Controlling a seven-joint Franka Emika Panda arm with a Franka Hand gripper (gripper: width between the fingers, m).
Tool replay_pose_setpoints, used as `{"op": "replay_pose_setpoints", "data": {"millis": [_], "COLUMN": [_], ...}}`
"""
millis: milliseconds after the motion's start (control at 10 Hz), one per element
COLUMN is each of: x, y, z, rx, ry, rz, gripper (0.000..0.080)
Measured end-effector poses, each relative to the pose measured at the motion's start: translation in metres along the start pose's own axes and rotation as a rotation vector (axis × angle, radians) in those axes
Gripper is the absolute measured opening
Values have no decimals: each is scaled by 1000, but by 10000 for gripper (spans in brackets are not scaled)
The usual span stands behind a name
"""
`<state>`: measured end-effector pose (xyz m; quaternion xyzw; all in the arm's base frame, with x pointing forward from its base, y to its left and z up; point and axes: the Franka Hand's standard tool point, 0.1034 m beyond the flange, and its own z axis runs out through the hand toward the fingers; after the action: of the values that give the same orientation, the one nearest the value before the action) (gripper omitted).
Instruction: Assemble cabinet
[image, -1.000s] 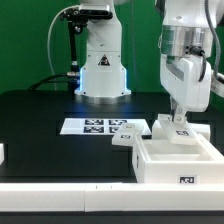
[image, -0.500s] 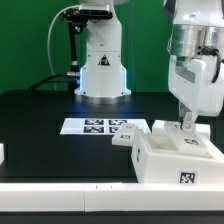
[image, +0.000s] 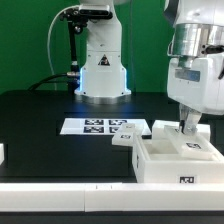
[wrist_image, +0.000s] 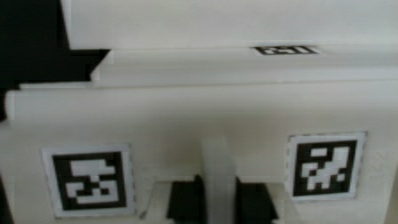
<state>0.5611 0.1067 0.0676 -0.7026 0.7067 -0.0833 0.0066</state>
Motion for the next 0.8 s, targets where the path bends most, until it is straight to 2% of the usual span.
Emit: {"op": "replay_pose_setpoints", "data": {"millis": [200, 400, 600, 800], "x": [0, 1, 2, 1], "y": [-1, -17, -28, -31], "z": [0, 1, 3, 7], "rx": [1, 22, 35, 31], "ry": [1, 9, 17, 26], "rz": [0, -1, -2, -2], "gripper": [64, 64, 64, 64]}}
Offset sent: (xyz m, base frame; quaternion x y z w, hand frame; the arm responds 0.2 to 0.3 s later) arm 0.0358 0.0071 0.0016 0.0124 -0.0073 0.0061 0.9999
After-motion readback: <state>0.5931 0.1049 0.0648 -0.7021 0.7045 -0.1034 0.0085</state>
